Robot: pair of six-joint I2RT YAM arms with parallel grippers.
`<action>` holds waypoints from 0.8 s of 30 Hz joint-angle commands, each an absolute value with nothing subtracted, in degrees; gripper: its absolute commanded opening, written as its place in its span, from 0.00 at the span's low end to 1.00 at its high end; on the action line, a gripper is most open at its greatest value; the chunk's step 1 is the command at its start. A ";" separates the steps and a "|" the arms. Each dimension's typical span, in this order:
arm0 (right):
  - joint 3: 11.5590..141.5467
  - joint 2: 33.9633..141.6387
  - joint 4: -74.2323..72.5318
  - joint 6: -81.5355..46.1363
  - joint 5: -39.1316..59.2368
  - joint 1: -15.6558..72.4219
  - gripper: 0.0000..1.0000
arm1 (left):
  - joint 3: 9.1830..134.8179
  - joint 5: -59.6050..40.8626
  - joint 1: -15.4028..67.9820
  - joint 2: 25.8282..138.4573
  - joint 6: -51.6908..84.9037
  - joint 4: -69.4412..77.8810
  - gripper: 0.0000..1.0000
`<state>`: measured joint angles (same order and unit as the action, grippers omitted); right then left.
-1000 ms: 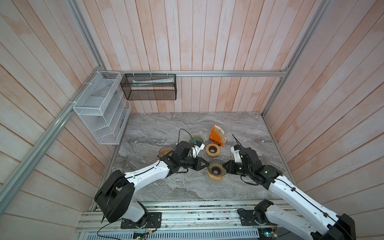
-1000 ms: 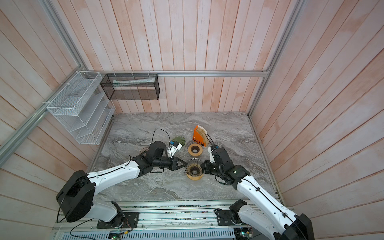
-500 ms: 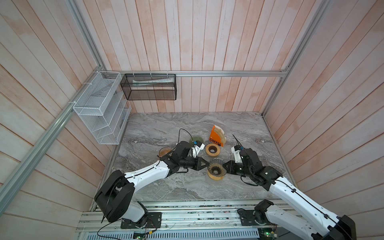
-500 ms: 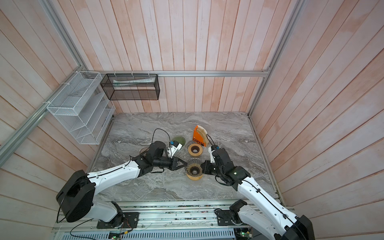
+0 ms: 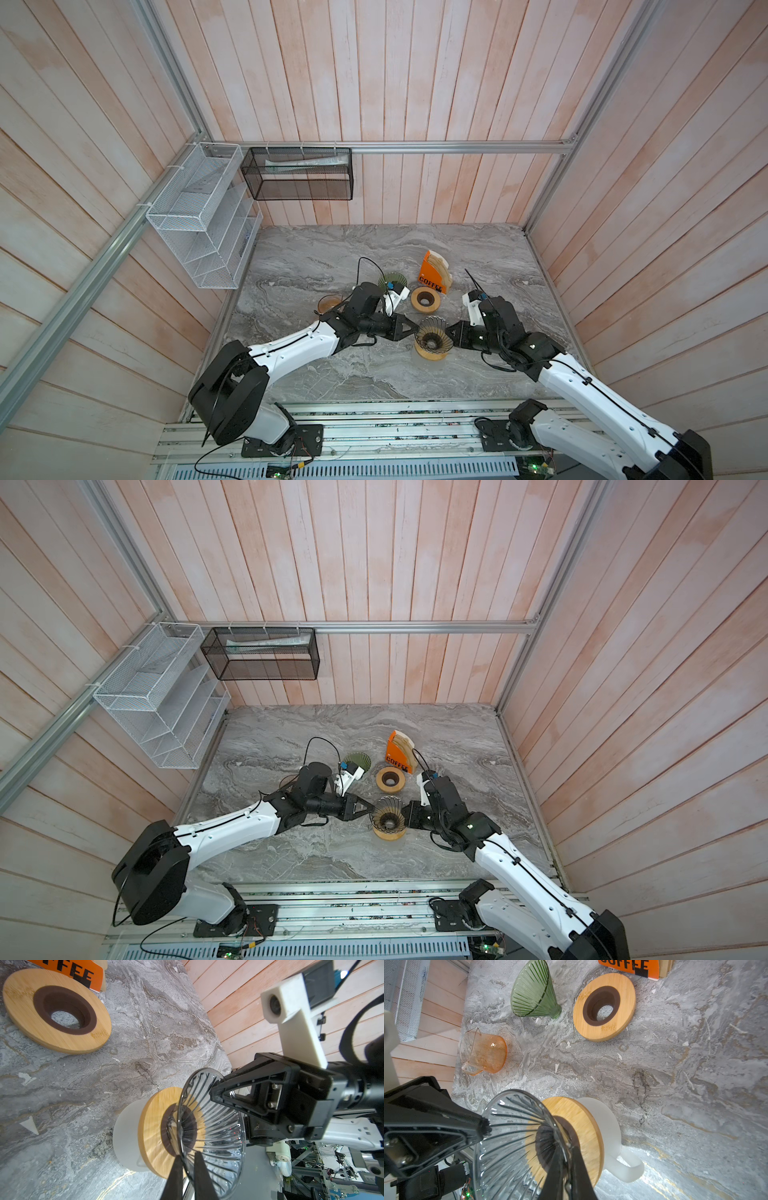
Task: Place the coffee filter in the dripper
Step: 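Hold the seated glass dripper with right gripper while left gripper waits beside it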
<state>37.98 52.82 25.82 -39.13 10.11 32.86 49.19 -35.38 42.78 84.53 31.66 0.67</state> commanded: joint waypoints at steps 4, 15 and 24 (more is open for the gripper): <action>36.82 56.59 32.69 -38.54 5.36 32.84 0.00 | 47.97 -35.08 45.11 85.96 28.87 -11.20 0.12; 38.19 57.30 32.63 -37.97 5.09 32.85 0.00 | 49.80 -34.72 45.18 85.36 29.37 -11.25 0.12; 39.39 57.39 33.38 -37.53 4.83 32.80 0.02 | 51.68 -34.89 45.35 85.01 29.32 -12.51 0.17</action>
